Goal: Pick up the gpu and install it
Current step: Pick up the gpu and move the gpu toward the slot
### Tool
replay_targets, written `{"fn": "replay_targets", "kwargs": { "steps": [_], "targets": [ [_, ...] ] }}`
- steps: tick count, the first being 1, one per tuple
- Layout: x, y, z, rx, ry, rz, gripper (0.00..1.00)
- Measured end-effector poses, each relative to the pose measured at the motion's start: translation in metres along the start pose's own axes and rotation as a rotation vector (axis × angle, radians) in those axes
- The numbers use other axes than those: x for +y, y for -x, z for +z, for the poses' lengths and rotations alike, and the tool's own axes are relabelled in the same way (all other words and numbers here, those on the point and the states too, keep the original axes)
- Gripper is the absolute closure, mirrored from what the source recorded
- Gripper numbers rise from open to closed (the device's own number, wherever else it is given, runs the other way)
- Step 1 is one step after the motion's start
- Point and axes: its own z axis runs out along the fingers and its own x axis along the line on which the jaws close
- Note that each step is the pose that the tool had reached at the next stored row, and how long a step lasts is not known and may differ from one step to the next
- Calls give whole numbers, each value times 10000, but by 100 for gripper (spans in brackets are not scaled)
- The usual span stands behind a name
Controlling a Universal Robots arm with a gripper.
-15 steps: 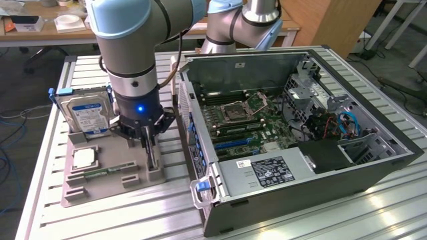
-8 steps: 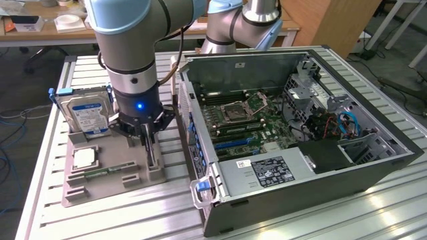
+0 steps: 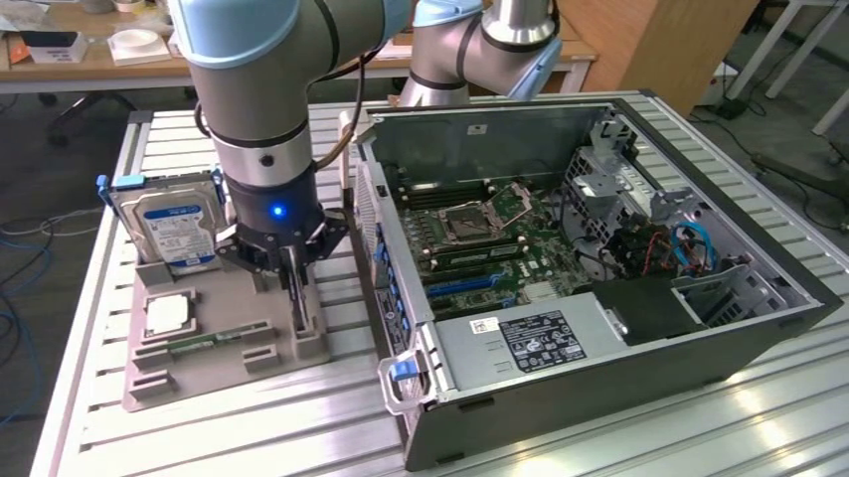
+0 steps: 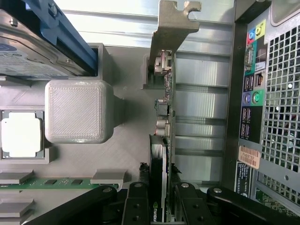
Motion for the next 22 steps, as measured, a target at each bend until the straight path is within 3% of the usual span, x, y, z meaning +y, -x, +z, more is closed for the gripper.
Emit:
{"fn": "replay_targets", "kwargs": {
  "steps": [22],
  "targets": [
    [-8,-2,69,-35,-13,372,73]
  ]
}}
